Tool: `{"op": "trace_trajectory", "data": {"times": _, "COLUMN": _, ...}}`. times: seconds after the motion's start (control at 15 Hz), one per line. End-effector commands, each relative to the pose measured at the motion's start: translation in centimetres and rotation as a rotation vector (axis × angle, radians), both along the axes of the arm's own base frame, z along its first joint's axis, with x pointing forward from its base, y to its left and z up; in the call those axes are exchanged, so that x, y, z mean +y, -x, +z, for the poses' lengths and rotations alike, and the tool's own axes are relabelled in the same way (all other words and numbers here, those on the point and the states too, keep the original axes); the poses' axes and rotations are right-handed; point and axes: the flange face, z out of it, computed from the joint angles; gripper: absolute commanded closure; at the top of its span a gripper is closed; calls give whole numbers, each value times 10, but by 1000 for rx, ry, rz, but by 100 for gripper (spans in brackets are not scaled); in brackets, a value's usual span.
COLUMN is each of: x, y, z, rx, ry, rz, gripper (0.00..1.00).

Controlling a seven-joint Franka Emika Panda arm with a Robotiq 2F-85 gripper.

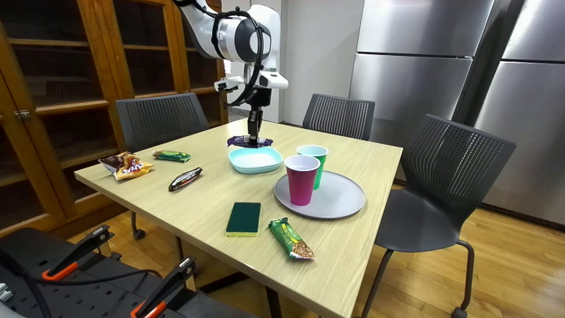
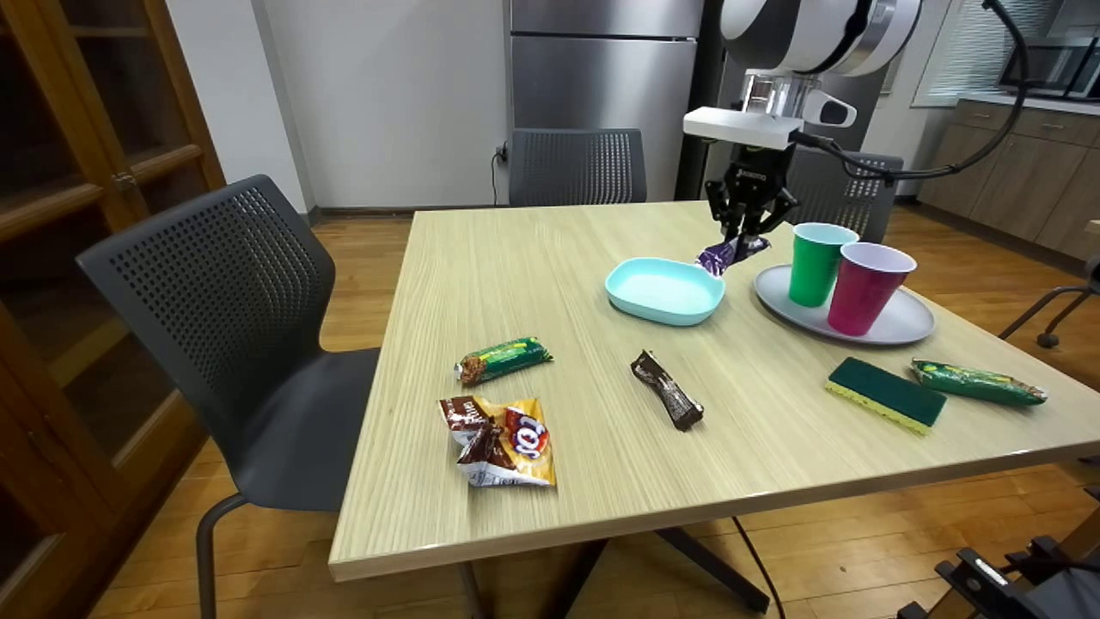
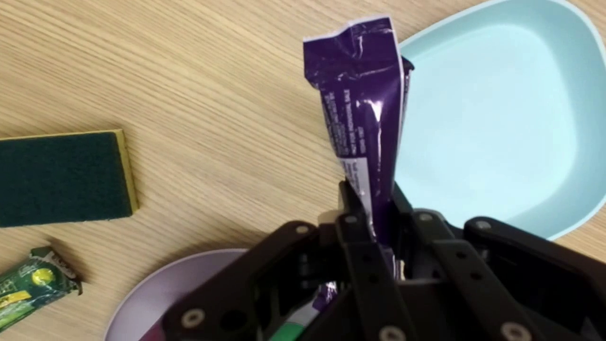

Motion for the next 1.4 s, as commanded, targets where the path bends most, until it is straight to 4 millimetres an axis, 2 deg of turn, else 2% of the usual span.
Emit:
{"op": "trace_trajectory", "data": {"times": 0.0, "x": 6, "y": -25, "z": 6, "rx": 23, "ry": 4, "rz": 14, "gripper": 96}}
{"op": "trace_trajectory", "data": {"times": 0.4, "x": 21, "y": -59, "z": -7, "rx": 4, "ry": 19, "rz": 14, "gripper": 96}}
{"op": "trace_trajectory", "data": {"times": 0.8, "x": 43, "y": -94, "z": -30, "rx": 5, "ry": 41, "rz": 27, "gripper": 96}}
{"op": "trace_trajectory", "data": {"times": 1.33, "x": 56, "y": -123, "z": -61, "rx": 17, "ry": 54, "rz": 50, "gripper": 96}}
